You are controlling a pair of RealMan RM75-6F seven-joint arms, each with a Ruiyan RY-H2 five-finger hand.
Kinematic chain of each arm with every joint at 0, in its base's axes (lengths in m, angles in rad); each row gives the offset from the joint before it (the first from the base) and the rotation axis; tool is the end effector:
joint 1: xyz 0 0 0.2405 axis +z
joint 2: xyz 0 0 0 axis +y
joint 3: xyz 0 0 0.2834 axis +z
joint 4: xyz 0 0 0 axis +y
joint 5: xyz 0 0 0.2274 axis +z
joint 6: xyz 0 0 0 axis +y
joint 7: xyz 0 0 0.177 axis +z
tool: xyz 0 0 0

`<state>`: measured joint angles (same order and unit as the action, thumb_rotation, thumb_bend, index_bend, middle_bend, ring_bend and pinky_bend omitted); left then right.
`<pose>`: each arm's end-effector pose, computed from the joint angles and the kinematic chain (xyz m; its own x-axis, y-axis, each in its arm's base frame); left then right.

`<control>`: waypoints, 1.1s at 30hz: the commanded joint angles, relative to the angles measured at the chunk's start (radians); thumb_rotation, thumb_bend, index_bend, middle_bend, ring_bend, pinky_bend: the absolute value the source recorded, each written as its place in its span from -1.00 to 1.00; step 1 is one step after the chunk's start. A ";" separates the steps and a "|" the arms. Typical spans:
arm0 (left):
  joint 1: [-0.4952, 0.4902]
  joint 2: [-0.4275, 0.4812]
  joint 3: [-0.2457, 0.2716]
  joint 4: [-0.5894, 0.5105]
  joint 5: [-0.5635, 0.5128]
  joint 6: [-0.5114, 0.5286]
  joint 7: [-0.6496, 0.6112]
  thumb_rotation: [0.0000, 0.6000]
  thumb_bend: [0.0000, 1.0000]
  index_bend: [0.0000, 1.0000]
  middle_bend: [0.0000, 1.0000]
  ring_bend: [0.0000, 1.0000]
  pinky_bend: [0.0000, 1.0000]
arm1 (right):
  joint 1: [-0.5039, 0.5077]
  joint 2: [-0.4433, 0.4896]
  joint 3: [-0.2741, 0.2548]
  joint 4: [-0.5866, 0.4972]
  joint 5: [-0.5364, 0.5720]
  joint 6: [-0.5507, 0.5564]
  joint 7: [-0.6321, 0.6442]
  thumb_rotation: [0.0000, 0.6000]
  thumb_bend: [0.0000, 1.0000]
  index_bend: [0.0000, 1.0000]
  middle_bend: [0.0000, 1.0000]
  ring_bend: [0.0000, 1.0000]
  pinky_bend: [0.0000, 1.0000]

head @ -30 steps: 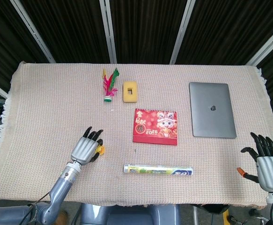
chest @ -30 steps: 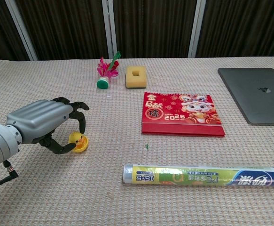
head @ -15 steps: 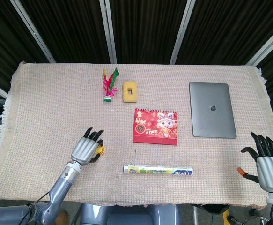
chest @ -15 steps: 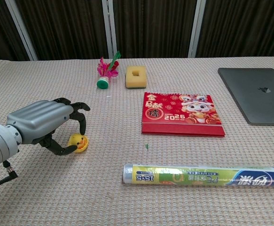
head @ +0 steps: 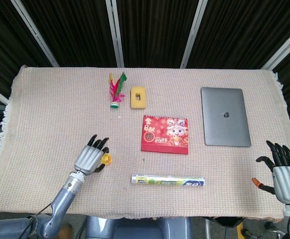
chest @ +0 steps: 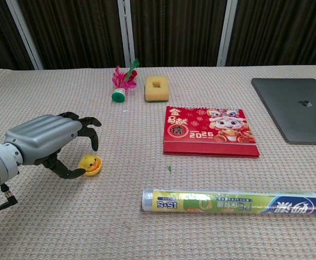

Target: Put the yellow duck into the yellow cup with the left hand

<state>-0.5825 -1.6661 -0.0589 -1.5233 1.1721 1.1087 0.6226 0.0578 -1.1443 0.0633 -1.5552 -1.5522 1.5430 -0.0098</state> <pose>-0.1854 0.3180 -0.0863 0.5842 0.2349 0.7769 0.7889 -0.3895 -0.4754 -0.3439 -0.2115 0.1598 0.4332 0.0604 0.8993 -0.8996 -0.0321 0.4355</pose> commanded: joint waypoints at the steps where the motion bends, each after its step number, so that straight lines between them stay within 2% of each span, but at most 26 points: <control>1: -0.001 0.017 -0.007 -0.012 0.009 0.007 -0.003 1.00 -0.42 -0.32 -0.88 -0.71 -0.95 | 0.000 -0.001 0.000 0.001 0.000 0.000 -0.001 1.00 -1.00 -0.19 -0.93 -1.00 -1.00; 10: 0.000 0.131 -0.029 -0.075 0.070 0.050 -0.026 1.00 -0.43 -0.36 -0.90 -0.71 -0.95 | 0.000 0.000 0.001 0.000 0.001 0.000 -0.003 1.00 -1.00 -0.19 -0.93 -1.00 -1.00; 20: 0.034 0.273 -0.034 -0.145 0.143 0.094 -0.160 1.00 -0.42 -0.43 -0.92 -0.73 -0.95 | 0.000 -0.002 0.001 -0.001 0.000 0.002 -0.009 1.00 -1.00 -0.18 -0.93 -1.00 -1.00; 24: 0.056 0.340 -0.008 -0.156 0.200 0.109 -0.226 1.00 -0.37 -0.45 -0.92 -0.73 -0.95 | -0.001 -0.004 -0.001 0.001 0.000 0.002 -0.011 1.00 -1.00 -0.18 -0.93 -1.00 -1.00; 30: 0.109 0.427 0.058 -0.125 0.315 0.165 -0.328 1.00 -0.35 -0.51 -0.92 -0.73 -0.95 | 0.000 -0.001 0.000 -0.001 -0.001 0.001 -0.008 1.00 -1.00 -0.19 -0.93 -1.00 -1.00; 33: 0.137 0.453 0.073 -0.106 0.334 0.198 -0.368 1.00 -0.35 -0.55 -0.94 -0.73 -0.95 | 0.000 -0.002 -0.002 0.000 -0.002 -0.001 -0.011 1.00 -1.00 -0.19 -0.93 -1.00 -1.00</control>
<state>-0.4647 -1.2282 0.0001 -1.6438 1.4940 1.2857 0.2777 0.0580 -1.1461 0.0616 -1.5551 -1.5542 1.5419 -0.0210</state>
